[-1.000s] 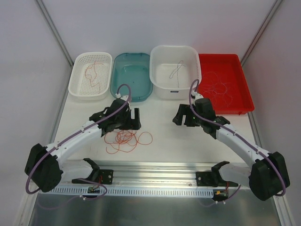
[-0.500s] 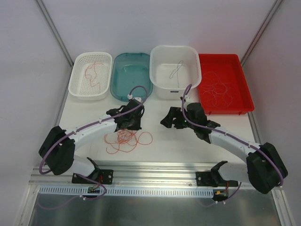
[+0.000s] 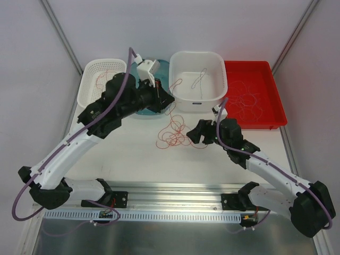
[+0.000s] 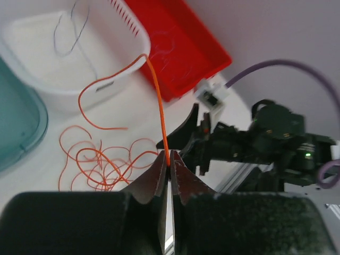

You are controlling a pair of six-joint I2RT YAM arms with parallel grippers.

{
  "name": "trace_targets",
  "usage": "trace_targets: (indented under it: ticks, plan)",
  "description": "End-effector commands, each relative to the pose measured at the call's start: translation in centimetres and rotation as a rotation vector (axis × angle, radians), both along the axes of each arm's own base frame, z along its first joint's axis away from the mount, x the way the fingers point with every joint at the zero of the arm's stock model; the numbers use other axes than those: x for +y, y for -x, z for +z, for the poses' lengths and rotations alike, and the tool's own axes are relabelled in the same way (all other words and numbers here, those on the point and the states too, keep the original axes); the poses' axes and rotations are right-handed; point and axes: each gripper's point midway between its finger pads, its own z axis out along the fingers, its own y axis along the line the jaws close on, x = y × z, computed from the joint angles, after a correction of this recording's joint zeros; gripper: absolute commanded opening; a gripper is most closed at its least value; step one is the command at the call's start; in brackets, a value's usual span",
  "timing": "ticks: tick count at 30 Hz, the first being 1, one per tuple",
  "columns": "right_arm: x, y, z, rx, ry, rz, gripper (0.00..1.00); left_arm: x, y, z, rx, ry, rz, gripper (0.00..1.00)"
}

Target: Untangle the cables

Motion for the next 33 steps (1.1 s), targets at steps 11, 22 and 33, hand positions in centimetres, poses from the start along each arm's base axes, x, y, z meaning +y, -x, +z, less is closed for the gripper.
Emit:
trace_targets:
  ticks: [11,22,33]
  plan:
    - [-2.2,-0.5,2.2,-0.118,0.140,-0.022,0.84,2.9,0.5,5.0,-0.190,-0.021,0.056,0.02]
    - [0.4,-3.0,-2.8,0.018,0.186,0.003,0.82,9.1,-1.0,12.2,-0.423,-0.087,0.301,0.05]
    - [3.0,-8.0,-7.7,0.109,0.292,-0.018,0.70,17.1,-2.4,15.5,-0.561,-0.332,0.628,0.06]
